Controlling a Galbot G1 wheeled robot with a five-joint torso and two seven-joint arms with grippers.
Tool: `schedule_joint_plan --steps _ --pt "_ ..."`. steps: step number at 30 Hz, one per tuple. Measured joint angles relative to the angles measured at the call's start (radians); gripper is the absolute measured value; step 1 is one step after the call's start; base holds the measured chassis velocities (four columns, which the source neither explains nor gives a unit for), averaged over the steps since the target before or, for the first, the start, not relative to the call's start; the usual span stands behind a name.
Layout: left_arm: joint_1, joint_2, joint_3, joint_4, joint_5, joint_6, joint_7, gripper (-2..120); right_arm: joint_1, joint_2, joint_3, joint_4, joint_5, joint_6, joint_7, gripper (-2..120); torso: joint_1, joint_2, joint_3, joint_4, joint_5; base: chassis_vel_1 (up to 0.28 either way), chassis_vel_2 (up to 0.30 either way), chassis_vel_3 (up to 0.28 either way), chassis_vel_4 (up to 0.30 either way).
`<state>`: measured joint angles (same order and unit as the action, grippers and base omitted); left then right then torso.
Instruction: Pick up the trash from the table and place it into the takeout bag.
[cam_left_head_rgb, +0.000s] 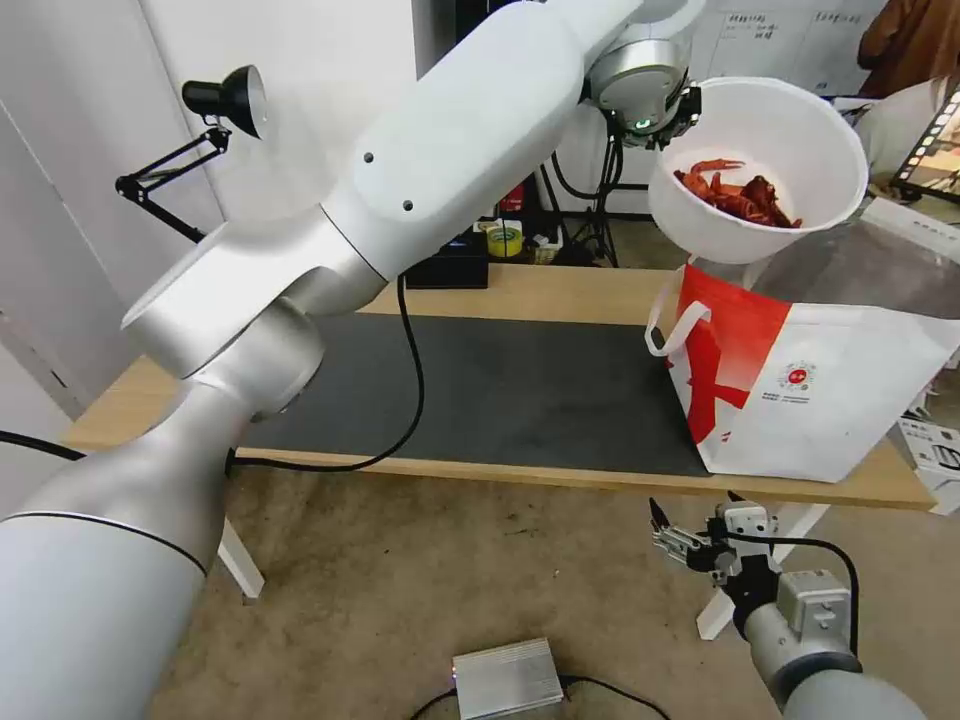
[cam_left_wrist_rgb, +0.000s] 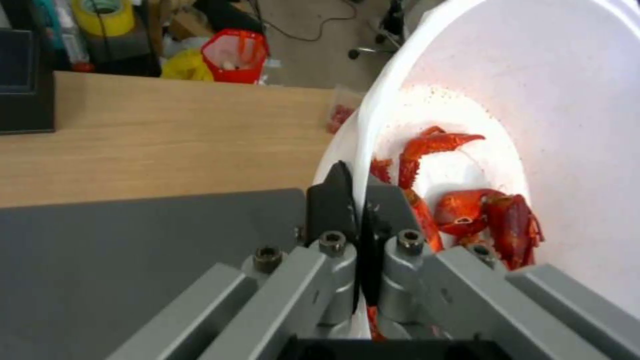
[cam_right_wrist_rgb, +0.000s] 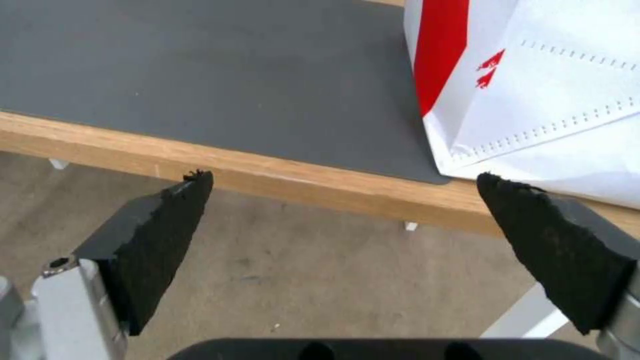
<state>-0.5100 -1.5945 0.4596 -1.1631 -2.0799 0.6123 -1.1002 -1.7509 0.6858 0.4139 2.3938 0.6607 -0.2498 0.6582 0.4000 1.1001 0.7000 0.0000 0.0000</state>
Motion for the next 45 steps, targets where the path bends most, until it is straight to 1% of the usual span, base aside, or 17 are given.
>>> schedule_joint_plan --steps 1,4,5,8,9,10,12,13,19,29,45 --pt "0.0 0.0 0.0 0.0 0.0 0.0 0.0 0 0.0 0.0 0.0 0.0 0.0 0.0 0.0 100 0.0 0.0 0.0 0.0 0.0 0.0 0.0 0.0 0.0" --pt "0.012 0.001 0.009 -0.008 0.016 0.002 0.048 0 0.0 0.0 0.0 0.0 0.0 0.0 0.0 100 0.0 0.0 0.0 0.0 0.0 0.0 0.0 0.0 0.0" --pt "0.012 0.001 0.009 -0.008 0.016 0.002 0.048 0 0.0 0.0 0.0 0.0 0.0 0.0 0.0 100 0.0 0.0 0.0 0.0 0.0 0.0 0.0 0.0 0.0" --pt "0.021 0.001 0.022 -0.018 0.037 0.002 0.11 0 0.0 0.0 0.0 0.0 0.0 0.0 0.0 100 0.0 0.0 0.0 -0.0001 0.0 0.0 0.0 0.0 0.0" --pt "0.024 0.001 0.029 -0.021 0.046 0.0 0.14 0 0.0 0.0 0.0 0.0 0.0 0.0 0.0 100 0.0 0.0 0.0 0.0 0.0 0.0 0.0 0.0 0.0" --pt "0.024 0.001 0.029 -0.021 0.046 0.0 0.14 0 0.0 0.0 0.0 0.0 0.0 0.0 0.0 100 0.0 0.0 0.0 0.0 0.0 0.0 0.0 0.0 0.0" --pt "0.03 0.001 0.047 -0.025 0.062 -0.003 0.181 0 0.0 0.0 0.0 0.0 0.0 0.0 0.0 100 0.0 0.0 0.0 0.0 0.0 0.0 0.0 0.0 0.0" --pt "0.031 0.001 0.056 -0.025 0.066 -0.006 0.189 0 0.0 0.0 0.0 0.0 0.0 0.0 0.0 100 0.0 0.0 0.0 -0.0001 0.0 0.0 0.0 0.0 0.0" --pt "0.032 0.001 0.091 0.001 0.085 -0.014 0.197 0 0.0 0.0 0.0 0.0 0.0 0.0 0.0 100 0.0 0.0 0.0 0.0 0.0 0.0 0.0 0.0 0.0" --pt "0.037 0.001 0.115 0.041 0.115 -0.01 0.204 0 0.0 0.0 0.0 0.0 0.0 0.0 0.0 100 0.0 0.0 0.0 0.0 0.0 0.0 0.0 0.0 0.0" --pt "0.042 0.001 0.179 0.052 0.187 0.008 0.21 0 0.0 0.0 0.0 0.0 0.0 0.0 0.0 100 0.0 0.0 0.0 0.0001 0.0 0.0 0.0 0.0 0.0"
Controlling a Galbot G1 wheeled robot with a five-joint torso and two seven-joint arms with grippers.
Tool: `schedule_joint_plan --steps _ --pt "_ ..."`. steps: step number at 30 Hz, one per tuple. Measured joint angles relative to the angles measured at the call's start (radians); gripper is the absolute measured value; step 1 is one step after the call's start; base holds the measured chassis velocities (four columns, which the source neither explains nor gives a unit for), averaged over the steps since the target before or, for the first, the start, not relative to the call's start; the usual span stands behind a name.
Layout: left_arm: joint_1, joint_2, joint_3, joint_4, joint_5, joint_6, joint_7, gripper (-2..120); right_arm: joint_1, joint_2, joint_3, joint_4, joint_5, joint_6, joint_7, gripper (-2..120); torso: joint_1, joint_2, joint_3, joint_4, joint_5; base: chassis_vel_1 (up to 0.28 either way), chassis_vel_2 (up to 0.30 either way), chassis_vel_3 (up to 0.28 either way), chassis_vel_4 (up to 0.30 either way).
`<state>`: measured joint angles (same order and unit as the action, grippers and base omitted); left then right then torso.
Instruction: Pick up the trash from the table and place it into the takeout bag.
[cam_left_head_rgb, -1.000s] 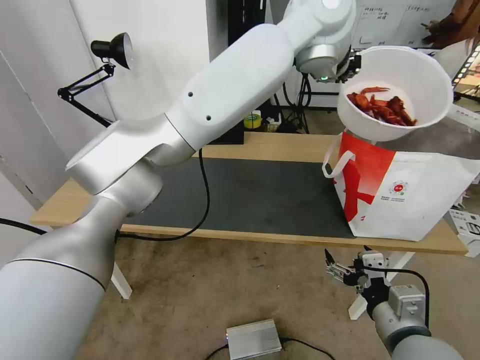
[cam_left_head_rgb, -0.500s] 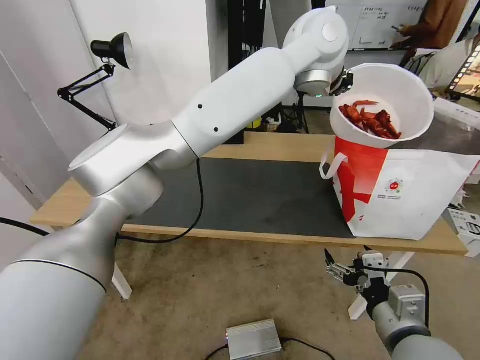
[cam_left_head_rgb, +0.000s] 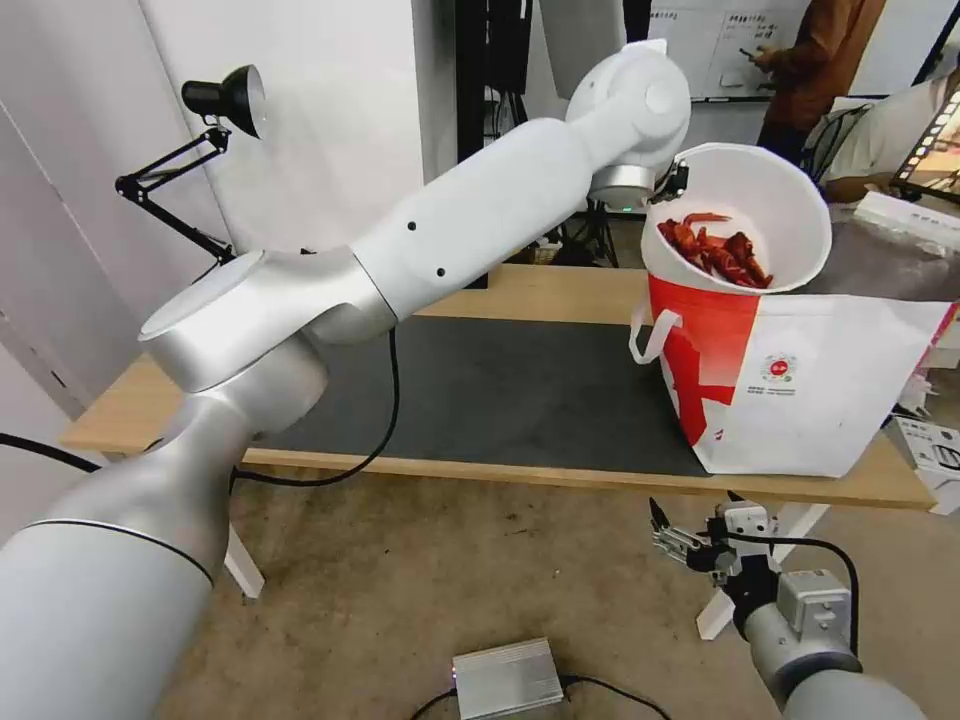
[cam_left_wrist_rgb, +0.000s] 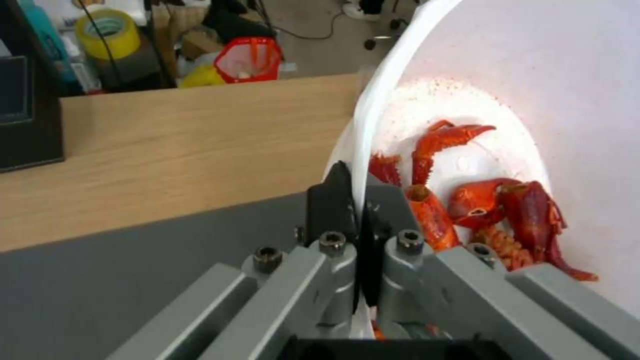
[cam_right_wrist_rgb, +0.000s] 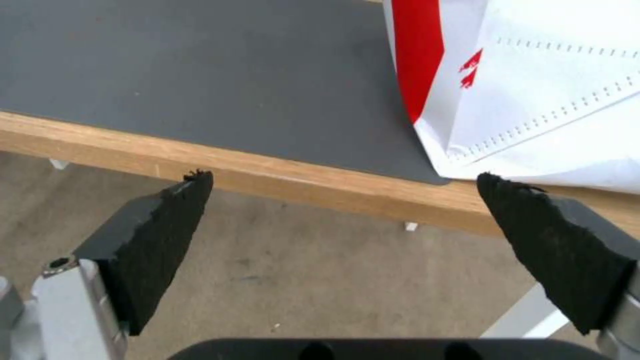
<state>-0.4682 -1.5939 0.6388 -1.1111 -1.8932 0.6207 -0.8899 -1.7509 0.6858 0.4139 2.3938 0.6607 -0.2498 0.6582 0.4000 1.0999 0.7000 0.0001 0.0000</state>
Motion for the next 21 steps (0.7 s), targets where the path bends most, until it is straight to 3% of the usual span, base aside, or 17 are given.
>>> schedule_joint_plan --steps 14,21 --pt "-0.003 0.0 0.03 -0.009 0.069 0.016 0.004 0 0.0 0.0 0.0 0.0 0.0 0.0 0.0 100 0.0 0.0 0.0 -0.0001 0.0 0.0 0.0 0.0 0.0" --pt "-0.022 -0.001 0.006 -0.003 0.025 0.007 0.002 0 0.0 0.0 0.0 0.0 0.0 0.0 0.0 100 0.0 0.0 0.0 -0.0001 0.0 0.0 0.0 0.0 0.0"
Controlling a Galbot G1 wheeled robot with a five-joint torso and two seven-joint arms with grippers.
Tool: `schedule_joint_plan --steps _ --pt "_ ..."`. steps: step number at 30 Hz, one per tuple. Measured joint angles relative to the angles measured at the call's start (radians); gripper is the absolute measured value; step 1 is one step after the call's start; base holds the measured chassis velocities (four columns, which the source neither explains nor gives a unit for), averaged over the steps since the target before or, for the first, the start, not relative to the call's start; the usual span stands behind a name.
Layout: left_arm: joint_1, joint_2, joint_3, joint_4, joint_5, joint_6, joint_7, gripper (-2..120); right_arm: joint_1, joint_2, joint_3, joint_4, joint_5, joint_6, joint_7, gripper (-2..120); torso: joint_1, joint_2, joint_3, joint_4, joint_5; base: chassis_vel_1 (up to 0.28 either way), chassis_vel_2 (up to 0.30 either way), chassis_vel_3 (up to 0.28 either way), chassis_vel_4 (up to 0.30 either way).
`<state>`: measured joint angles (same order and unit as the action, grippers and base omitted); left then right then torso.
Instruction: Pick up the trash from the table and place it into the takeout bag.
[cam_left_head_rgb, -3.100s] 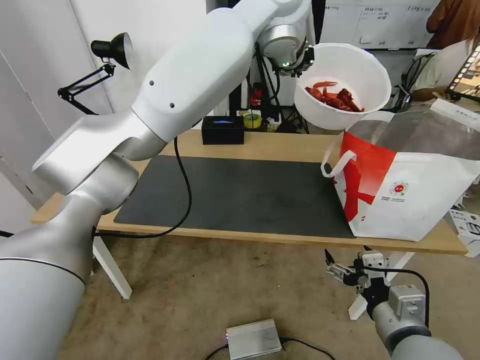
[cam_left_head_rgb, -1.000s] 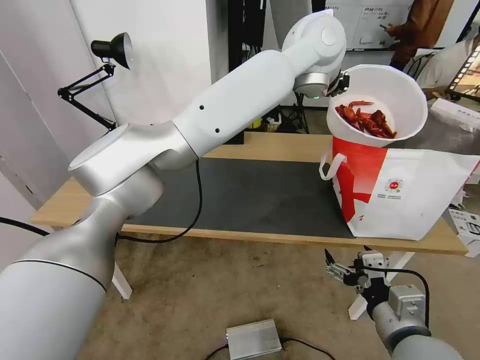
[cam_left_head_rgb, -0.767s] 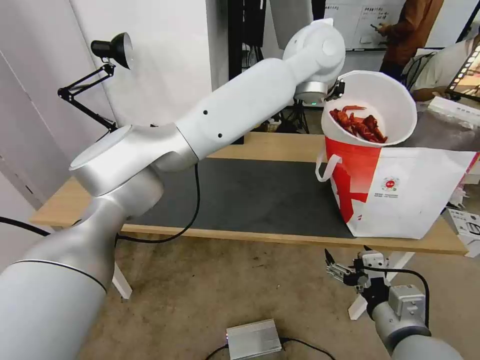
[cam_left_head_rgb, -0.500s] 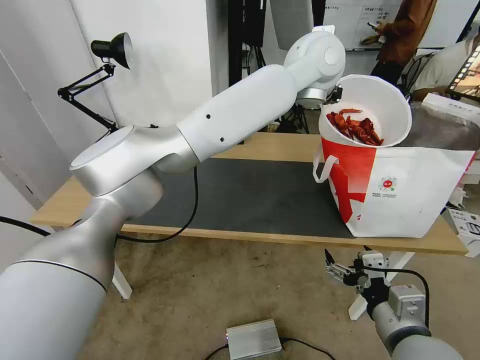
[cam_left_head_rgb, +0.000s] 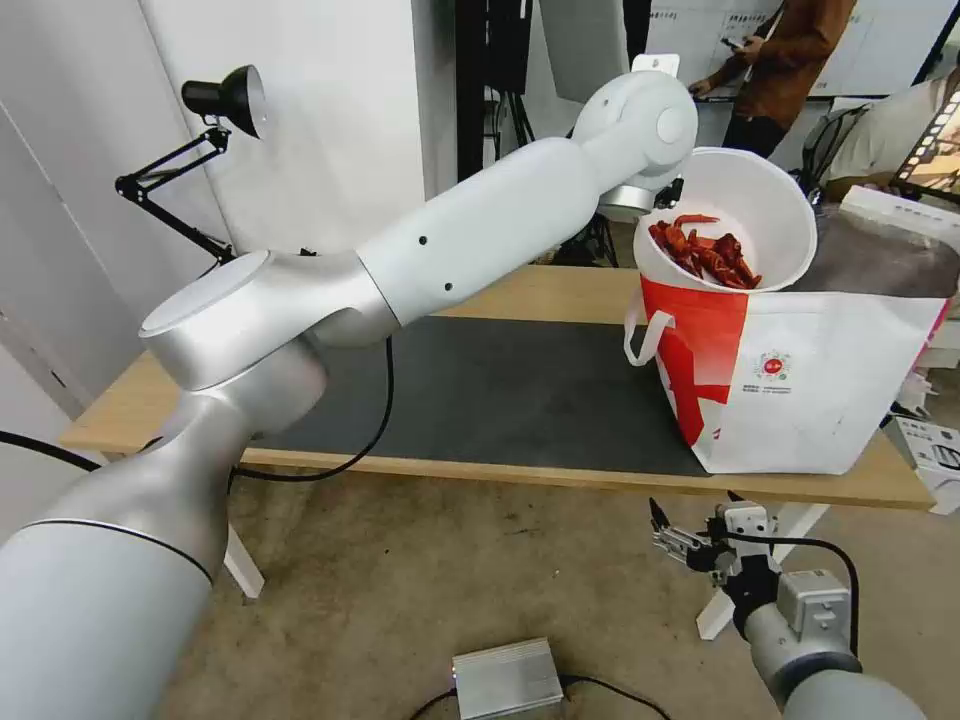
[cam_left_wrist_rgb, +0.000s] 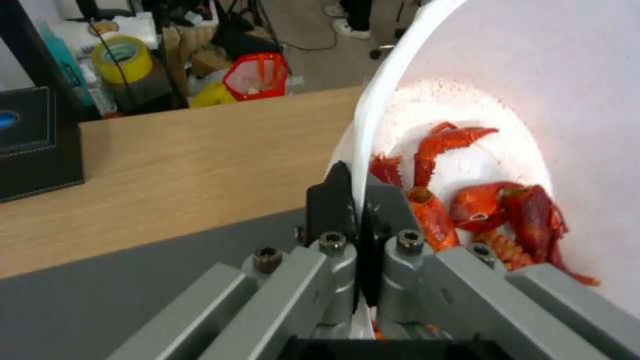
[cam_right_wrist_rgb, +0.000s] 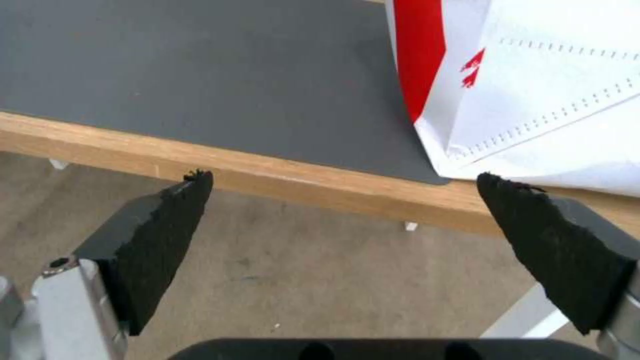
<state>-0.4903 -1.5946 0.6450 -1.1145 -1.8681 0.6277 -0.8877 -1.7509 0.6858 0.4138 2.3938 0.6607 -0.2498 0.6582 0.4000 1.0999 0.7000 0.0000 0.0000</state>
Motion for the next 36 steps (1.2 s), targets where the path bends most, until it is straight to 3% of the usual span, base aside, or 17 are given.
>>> schedule_joint_plan --steps 6,20,36 --pt "-0.012 0.0 0.004 0.012 0.005 0.002 -0.001 0 0.0 0.0 0.0 0.0 0.0 0.0 0.0 100 0.0 0.0 0.0 0.0001 0.0 0.0 0.0 0.0 0.0" --pt "-0.008 0.0 0.068 -0.003 0.147 0.025 0.007 0 0.0 0.0 0.0 0.0 0.0 0.0 0.0 100 0.0 0.0 0.0 0.0001 0.0 0.0 0.0 0.0 0.0" --pt "-0.01 0.001 0.112 -0.04 0.247 0.053 0.059 0 0.0 0.0 0.0 0.0 0.0 0.0 0.0 100 0.0 0.0 0.0 0.0 0.0 0.0 0.0 0.0 0.0"
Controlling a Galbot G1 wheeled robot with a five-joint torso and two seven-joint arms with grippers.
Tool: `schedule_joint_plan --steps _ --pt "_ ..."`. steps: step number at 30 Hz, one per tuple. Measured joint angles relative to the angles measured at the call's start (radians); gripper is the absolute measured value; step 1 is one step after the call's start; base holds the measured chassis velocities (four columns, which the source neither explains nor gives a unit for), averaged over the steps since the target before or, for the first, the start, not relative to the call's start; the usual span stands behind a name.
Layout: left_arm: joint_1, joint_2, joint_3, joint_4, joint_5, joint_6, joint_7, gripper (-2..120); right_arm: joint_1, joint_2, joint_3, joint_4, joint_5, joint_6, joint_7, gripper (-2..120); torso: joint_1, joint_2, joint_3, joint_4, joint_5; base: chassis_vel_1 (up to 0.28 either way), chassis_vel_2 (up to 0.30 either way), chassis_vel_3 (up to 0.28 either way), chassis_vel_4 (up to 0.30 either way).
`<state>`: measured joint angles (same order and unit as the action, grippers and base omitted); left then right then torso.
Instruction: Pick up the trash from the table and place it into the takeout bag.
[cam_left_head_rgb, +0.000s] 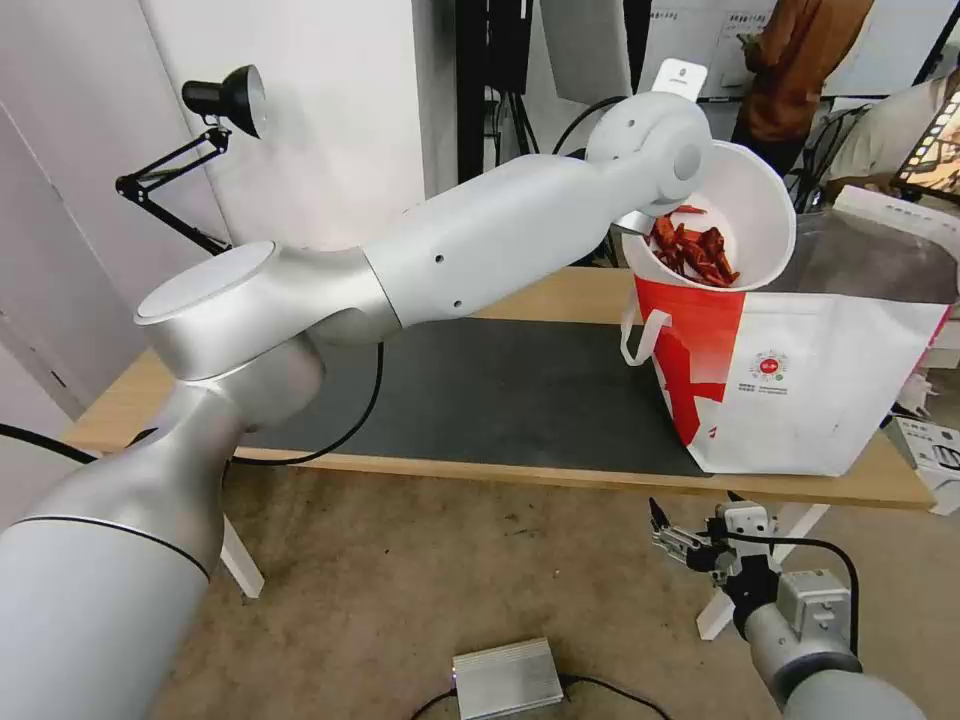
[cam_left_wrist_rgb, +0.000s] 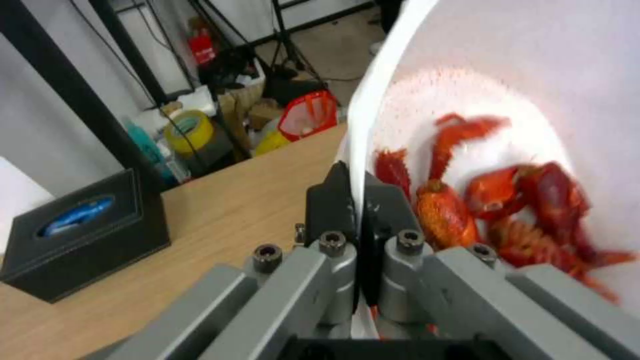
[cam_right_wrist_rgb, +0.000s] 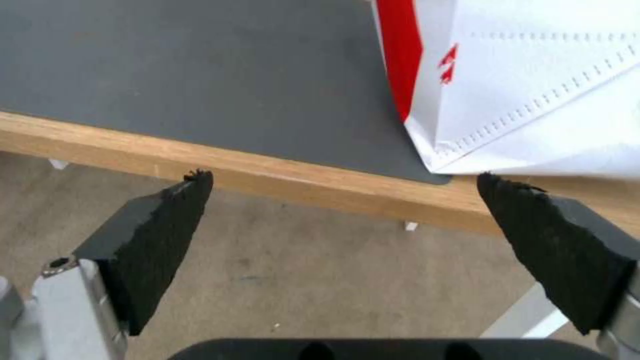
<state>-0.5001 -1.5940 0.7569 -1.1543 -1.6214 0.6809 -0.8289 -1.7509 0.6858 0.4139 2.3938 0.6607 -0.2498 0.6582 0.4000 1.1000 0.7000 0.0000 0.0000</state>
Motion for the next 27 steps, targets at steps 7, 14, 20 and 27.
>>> schedule_joint_plan --steps 7,14,20,27 --pt "-0.007 0.0 0.012 -0.01 0.024 0.003 0.011 0 0.0 0.0 0.0 0.0 0.0 0.0 0.0 100 0.0 0.0 0.0 0.0 0.0 0.0 0.0 0.0 0.0" --pt "-0.007 0.0 0.012 -0.022 0.021 0.004 0.011 0 0.0 0.0 0.0 0.0 0.0 0.0 0.0 100 0.0 0.0 0.0 0.0 0.0 0.0 0.0 0.0 0.0" --pt "-0.004 0.0 0.002 -0.027 -0.019 0.009 0.003 20 0.0 0.0 0.0 0.0 0.0 0.0 0.0 100 0.0 0.0 0.0 0.0 0.0 0.0 0.0 0.0 0.0" --pt "0.0 0.0 -0.003 -0.029 -0.024 0.009 0.002 41 0.0 0.0 0.0 0.0 0.0 0.0 0.0 100 0.0 0.0 0.0 0.0 0.0 0.0 0.0 0.0 0.0"
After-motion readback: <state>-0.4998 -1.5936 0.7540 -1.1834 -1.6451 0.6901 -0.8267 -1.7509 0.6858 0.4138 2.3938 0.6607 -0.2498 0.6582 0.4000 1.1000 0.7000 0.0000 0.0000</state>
